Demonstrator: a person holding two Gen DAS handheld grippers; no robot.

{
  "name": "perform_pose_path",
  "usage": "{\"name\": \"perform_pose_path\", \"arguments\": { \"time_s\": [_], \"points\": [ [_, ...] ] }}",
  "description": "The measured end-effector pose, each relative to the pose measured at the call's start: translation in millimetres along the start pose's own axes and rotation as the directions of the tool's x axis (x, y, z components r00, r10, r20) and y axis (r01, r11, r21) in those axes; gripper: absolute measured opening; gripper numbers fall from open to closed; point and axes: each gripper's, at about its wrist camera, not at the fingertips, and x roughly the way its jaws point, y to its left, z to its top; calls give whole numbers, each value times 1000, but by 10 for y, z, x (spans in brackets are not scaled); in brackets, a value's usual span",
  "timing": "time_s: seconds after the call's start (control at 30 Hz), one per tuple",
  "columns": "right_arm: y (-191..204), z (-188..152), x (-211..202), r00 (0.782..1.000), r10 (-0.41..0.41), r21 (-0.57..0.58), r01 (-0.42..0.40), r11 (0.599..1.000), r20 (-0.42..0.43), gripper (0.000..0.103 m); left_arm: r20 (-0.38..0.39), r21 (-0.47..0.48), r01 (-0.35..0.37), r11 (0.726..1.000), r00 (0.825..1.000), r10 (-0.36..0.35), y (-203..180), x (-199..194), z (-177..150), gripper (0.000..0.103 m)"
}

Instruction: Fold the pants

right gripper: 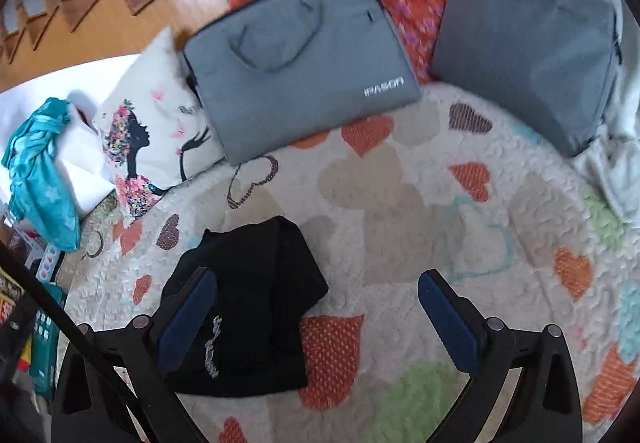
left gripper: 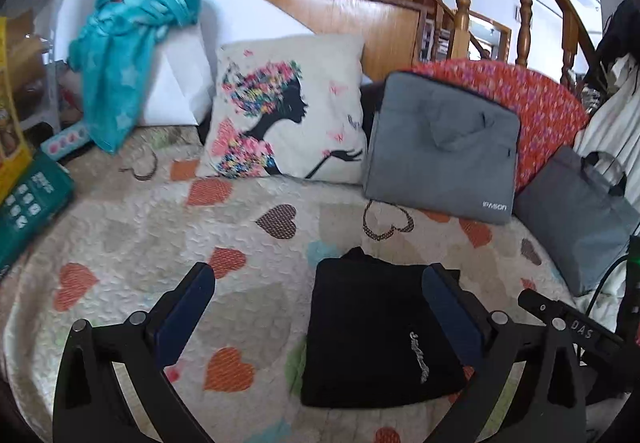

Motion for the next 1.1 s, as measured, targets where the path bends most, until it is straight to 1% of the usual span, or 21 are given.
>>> {"name": "perform_pose_path", "arguments": {
  "time_s": [0.1,0.2,0.3,0.4,0.47,0.6,0.7,0.87,1.1],
  "points": [
    [-15,-33,129,1000,13,-13,-13,1000,-15,103,-4,33,-8,999,1000,8,-52,233,-20,103],
    [-4,-67,237,999,18,-25,-20,1000,-50,103,-20,54,-8,999,1000,9,-50,351,-79,103],
    [11,-100,291,997,34,-21,-35,999,-71,103,-92,52,13,999,996,-8,-55,445,-137,103],
    [47,-132,298,997,33,-34,-36,999,-75,103,-108,99,-13,995,994,24,-82,457,-194,103],
    [95,-167,304,996,34,-54,-38,998,-80,103,-114,106,-19,994,993,31,-77,455,-216,103],
    [223,-312,346,993,18,-129,-33,991,-115,103,-166,60,44,997,985,-34,-4,459,-231,103],
    [273,-398,363,991,16,-159,-38,987,-133,103,-188,54,28,998,982,-17,24,478,-250,103],
    [310,-485,391,988,7,-180,-35,983,-153,103,-196,67,-1,998,980,15,36,480,-308,103],
    [372,-550,412,987,-8,-208,-26,978,-160,103,-221,99,-6,995,975,28,33,473,-383,103]
  ]
}}
